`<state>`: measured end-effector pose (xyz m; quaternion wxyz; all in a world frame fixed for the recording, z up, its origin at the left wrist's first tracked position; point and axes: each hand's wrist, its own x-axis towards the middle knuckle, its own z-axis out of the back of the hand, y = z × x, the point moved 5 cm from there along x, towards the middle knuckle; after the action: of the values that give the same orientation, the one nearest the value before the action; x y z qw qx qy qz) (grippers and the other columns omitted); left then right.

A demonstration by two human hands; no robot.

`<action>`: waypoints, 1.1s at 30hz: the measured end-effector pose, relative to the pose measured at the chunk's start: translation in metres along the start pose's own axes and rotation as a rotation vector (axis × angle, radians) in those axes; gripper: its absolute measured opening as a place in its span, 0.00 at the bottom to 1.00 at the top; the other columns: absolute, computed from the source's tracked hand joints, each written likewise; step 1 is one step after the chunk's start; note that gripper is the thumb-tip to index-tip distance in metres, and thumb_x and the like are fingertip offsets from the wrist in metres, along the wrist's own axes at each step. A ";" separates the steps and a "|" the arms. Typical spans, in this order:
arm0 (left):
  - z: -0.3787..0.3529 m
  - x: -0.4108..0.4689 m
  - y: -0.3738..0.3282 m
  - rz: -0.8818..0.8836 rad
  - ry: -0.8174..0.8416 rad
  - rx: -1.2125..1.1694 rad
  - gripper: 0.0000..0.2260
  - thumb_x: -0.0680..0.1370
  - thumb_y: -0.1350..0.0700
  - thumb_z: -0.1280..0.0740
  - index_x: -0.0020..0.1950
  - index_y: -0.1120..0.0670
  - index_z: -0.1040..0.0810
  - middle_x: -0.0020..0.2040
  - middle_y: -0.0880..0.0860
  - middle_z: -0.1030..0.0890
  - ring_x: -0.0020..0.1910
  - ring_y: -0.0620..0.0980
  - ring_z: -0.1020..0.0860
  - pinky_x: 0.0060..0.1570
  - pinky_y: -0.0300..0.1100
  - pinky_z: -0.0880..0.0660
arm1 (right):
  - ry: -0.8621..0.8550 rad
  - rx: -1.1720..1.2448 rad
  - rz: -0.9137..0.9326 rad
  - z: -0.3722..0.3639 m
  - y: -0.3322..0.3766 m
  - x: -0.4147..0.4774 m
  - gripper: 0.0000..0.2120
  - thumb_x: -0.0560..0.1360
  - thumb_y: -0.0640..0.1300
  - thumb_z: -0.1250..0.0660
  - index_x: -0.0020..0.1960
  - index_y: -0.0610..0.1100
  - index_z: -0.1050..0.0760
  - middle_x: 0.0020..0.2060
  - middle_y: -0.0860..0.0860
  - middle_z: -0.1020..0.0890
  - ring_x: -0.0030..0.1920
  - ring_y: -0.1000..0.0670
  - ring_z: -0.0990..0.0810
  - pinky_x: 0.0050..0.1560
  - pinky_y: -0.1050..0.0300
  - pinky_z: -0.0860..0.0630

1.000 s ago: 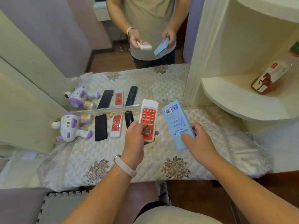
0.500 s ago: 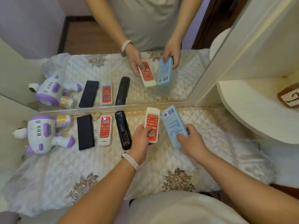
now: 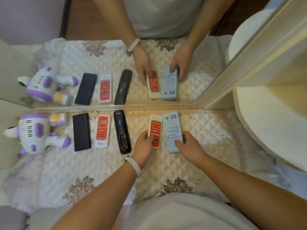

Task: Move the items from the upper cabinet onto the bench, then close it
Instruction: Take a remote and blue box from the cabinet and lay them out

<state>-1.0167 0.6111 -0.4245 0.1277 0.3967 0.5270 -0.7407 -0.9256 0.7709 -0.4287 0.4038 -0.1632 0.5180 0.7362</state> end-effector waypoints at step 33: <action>0.059 -0.258 0.110 -0.253 -0.752 0.842 0.24 0.76 0.44 0.45 0.67 0.54 0.23 0.68 0.54 0.24 0.67 0.55 0.27 0.65 0.52 0.33 | 0.332 -1.065 1.306 -0.063 0.041 -0.153 0.23 0.77 0.55 0.43 0.65 0.43 0.27 0.61 0.44 0.23 0.59 0.41 0.25 0.54 0.45 0.26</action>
<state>-0.8086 0.4551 -0.3052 0.0476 0.0569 0.1488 -0.9861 -0.8733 0.6436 -0.3280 -0.3123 -0.1059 0.1460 0.9327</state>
